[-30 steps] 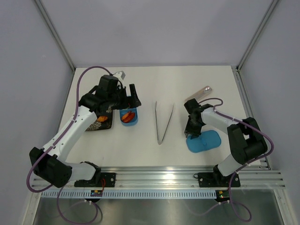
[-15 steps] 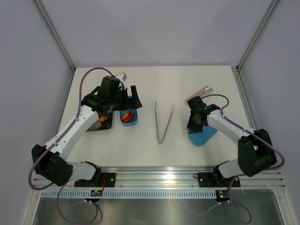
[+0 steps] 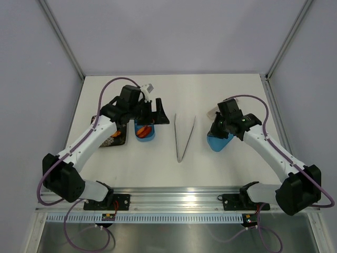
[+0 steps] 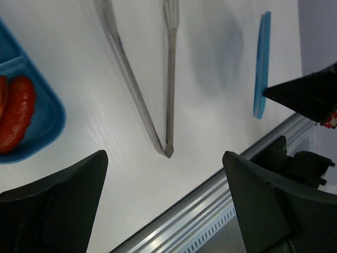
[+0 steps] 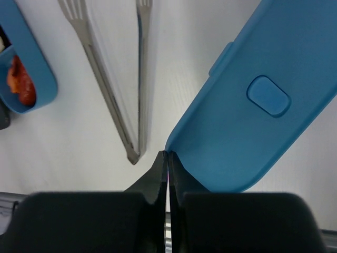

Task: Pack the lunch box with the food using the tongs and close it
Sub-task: Pick up the box lid from the center of the board, then close the box lid on the packing box.

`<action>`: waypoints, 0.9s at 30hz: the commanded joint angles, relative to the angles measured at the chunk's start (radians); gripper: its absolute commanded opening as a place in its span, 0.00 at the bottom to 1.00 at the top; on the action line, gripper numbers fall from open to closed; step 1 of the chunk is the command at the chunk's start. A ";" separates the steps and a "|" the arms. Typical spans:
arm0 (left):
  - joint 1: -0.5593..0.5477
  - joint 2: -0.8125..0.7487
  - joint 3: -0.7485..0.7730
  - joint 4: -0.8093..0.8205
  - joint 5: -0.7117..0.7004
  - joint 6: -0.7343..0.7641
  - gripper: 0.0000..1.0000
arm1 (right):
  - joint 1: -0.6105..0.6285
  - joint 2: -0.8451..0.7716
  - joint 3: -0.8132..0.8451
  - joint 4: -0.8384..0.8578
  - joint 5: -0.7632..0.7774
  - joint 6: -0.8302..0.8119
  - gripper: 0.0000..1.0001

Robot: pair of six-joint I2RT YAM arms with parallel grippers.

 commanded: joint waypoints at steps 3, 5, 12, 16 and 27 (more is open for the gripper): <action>-0.090 0.004 -0.053 0.196 0.237 -0.008 0.93 | 0.006 0.017 0.118 0.012 -0.070 0.126 0.00; -0.110 0.004 -0.102 0.298 0.283 -0.043 0.94 | 0.006 0.036 0.158 0.012 -0.077 0.157 0.00; -0.189 0.053 -0.121 0.440 0.279 -0.145 0.95 | 0.008 0.108 0.233 0.051 -0.142 0.267 0.00; -0.231 0.114 -0.058 0.435 0.263 -0.143 0.96 | 0.006 0.143 0.261 0.073 -0.182 0.297 0.00; -0.257 0.203 0.013 0.446 0.128 -0.165 0.88 | 0.008 0.145 0.284 0.108 -0.250 0.340 0.00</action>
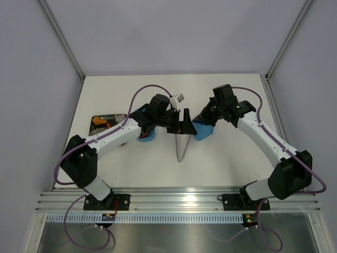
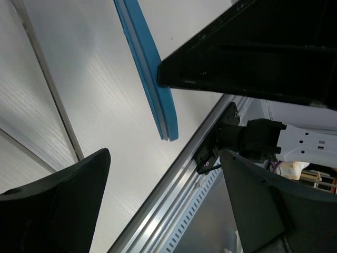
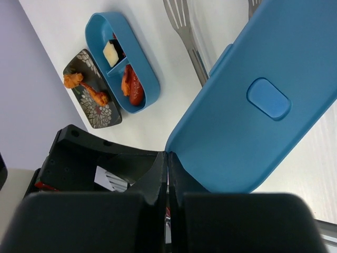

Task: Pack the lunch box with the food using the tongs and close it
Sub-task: Close the box lid on the packing box.

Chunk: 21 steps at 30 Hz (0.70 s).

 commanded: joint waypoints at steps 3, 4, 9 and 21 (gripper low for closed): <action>-0.004 0.020 0.086 0.041 -0.061 -0.004 0.86 | 0.005 -0.015 0.064 0.046 -0.048 0.034 0.00; -0.006 0.025 0.087 0.041 -0.071 -0.004 0.85 | 0.006 -0.014 0.062 0.049 -0.052 0.039 0.00; -0.025 0.039 0.103 0.035 -0.104 -0.006 0.79 | 0.006 -0.012 0.056 0.073 -0.080 0.060 0.00; -0.044 0.050 0.110 0.001 -0.145 0.011 0.56 | 0.005 -0.032 0.036 0.105 -0.137 0.126 0.00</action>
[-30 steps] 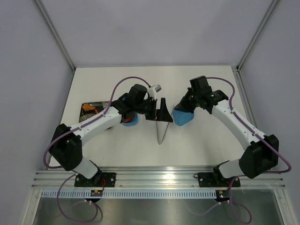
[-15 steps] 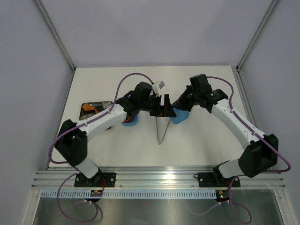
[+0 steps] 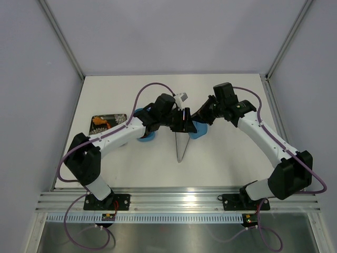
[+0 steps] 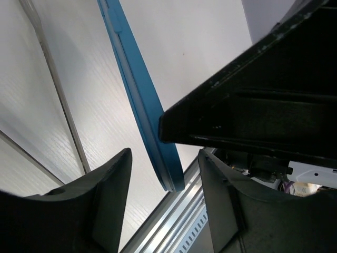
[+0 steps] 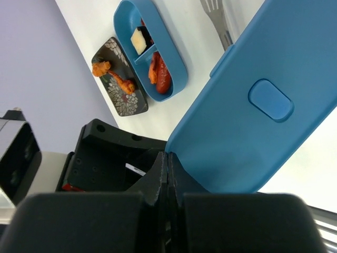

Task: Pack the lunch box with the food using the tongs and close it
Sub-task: Close the box lid on the packing box.

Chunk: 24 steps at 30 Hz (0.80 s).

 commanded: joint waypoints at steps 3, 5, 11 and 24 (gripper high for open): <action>-0.006 -0.006 0.039 0.010 -0.044 0.018 0.43 | 0.005 -0.037 0.013 0.073 -0.065 0.060 0.00; -0.006 -0.013 0.040 -0.002 -0.056 0.024 0.29 | 0.003 -0.040 0.008 0.072 -0.070 0.069 0.00; -0.006 -0.046 0.040 -0.062 -0.093 0.071 0.00 | -0.017 -0.052 -0.006 0.058 -0.070 0.073 0.10; -0.015 -0.204 0.088 -0.280 -0.362 0.396 0.00 | -0.149 -0.109 0.059 -0.088 -0.074 -0.065 0.73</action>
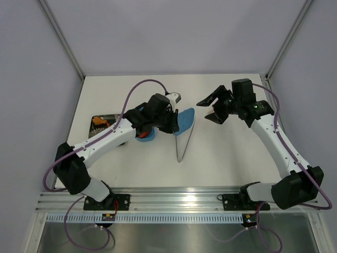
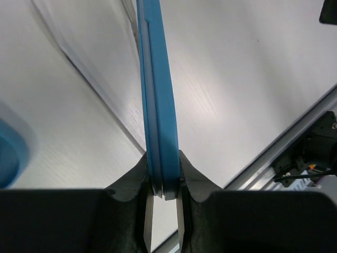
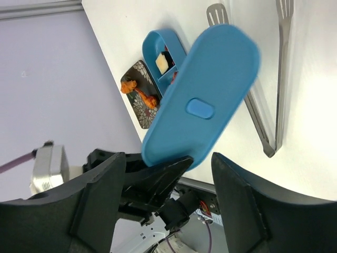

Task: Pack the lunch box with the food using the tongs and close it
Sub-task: Close the box lid on the packing box.

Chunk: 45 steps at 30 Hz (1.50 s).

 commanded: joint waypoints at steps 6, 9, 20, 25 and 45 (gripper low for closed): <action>-0.033 -0.198 -0.045 0.101 -0.178 0.384 0.00 | -0.023 0.069 0.081 -0.063 -0.141 -0.123 0.95; -0.047 -0.266 -0.121 0.198 -0.172 0.466 0.00 | -0.023 0.106 0.115 -0.062 -0.189 -0.143 0.97; -0.109 -0.249 -0.097 0.146 -0.274 0.575 0.00 | -0.011 0.150 0.160 0.024 -0.239 -0.102 0.94; -0.124 -0.232 -0.088 0.143 -0.320 0.608 0.00 | 0.025 0.179 0.169 0.027 -0.216 -0.097 0.78; -0.171 -0.185 -0.053 0.135 -0.412 0.674 0.00 | 0.032 0.333 0.256 0.017 -0.245 -0.151 0.22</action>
